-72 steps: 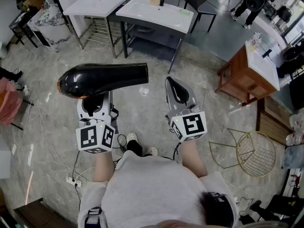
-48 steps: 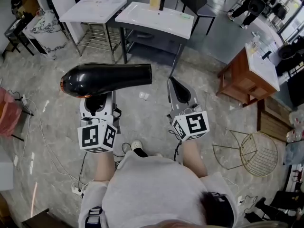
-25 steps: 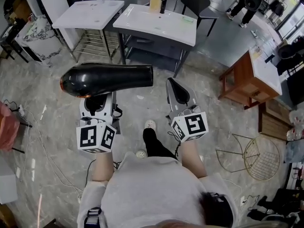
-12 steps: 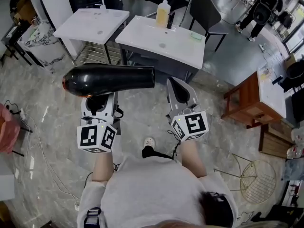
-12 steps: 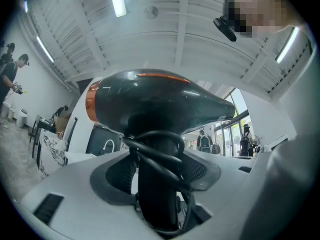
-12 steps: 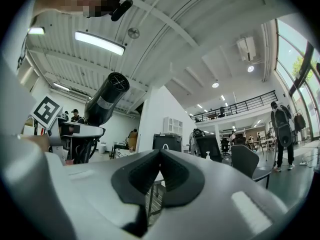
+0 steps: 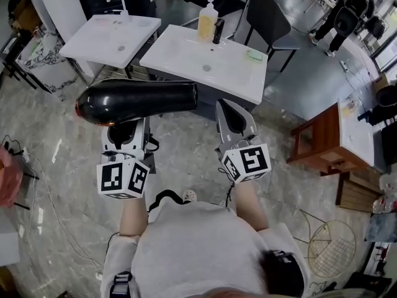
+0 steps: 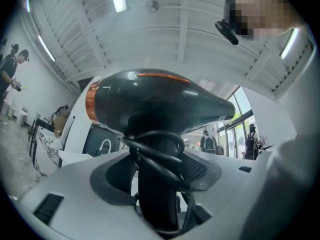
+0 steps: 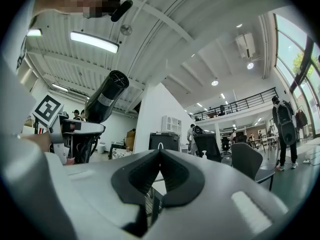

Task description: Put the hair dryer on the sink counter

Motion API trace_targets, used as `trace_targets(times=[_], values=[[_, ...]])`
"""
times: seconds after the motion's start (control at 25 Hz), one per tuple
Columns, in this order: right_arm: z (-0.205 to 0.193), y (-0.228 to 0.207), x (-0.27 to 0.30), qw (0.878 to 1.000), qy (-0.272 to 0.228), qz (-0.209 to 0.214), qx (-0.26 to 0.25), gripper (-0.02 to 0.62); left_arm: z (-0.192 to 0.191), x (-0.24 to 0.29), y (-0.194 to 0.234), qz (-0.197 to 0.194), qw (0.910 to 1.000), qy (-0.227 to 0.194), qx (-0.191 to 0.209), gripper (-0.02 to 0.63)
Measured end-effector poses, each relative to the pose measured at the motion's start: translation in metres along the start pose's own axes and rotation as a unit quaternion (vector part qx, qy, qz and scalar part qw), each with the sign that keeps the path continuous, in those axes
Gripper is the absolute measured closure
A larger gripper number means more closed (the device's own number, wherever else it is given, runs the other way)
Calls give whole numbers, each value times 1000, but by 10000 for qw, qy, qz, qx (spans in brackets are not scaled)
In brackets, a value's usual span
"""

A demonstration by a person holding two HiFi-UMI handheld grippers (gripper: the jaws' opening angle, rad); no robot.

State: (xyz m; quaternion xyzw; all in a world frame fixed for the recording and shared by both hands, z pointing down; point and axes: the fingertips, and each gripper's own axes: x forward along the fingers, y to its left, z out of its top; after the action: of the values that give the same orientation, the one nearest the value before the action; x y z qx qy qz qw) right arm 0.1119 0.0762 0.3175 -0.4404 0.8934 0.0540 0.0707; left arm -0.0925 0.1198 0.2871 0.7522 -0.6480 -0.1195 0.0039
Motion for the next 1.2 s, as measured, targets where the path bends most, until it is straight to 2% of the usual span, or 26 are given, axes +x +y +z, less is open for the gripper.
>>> trace_targets(times=[0.28,0.48,1.2], values=[[-13,-28,25,10000,26,-19,86,584,-15,40,1,-20,9999,123,6,339],[-21,-44,55,9999,16,-110,26,584,-25,76,17,-114,9998,135,-72,339],[-34,-69,229,9981,-58,-614,-76,584,-20,235,127,-637,9977,215,-50,339]])
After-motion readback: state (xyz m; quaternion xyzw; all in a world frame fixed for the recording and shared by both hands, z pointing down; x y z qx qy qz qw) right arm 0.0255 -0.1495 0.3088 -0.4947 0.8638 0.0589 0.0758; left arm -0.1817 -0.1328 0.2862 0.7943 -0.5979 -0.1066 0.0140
